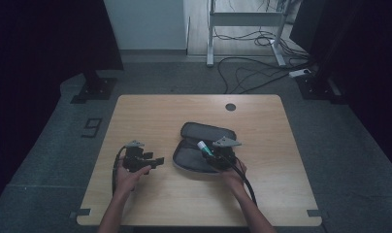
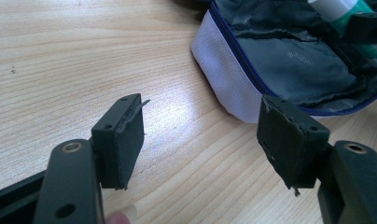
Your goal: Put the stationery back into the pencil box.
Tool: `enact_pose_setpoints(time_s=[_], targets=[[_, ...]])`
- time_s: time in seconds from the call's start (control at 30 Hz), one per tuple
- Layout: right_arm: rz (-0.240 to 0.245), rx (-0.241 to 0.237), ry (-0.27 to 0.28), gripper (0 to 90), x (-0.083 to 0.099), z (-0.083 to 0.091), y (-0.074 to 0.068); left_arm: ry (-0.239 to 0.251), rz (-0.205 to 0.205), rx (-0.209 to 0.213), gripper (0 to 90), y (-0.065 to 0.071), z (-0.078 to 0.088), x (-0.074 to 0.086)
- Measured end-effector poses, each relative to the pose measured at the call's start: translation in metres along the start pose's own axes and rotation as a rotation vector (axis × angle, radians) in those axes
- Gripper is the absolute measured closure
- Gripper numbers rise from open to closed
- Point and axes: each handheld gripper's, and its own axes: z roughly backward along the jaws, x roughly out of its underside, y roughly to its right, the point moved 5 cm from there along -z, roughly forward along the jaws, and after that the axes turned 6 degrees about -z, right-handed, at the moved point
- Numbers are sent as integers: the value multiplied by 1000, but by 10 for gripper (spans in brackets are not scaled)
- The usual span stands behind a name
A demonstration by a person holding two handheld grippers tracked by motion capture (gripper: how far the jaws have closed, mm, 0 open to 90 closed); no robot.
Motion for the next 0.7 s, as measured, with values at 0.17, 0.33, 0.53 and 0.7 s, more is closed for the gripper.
enact_pose_setpoints(time_s=[0.17, 0.33, 0.53, 0.7], targets=[[0, 8, -17, 647, 2, -5, 4, -7, 2, 0, 323, -2, -1, 1], [20, 20, -42, 646, 6, -12, 5, 2, 9, 24, 323, 1, -2, 0], [81, 64, -74, 644, 11, -17, 4, -5, 4, 23, 323, 2, -4, 0], [97, 77, -97, 641, 13, -19, 2, -5, 8, 20, 323, 1, -4, 1]])
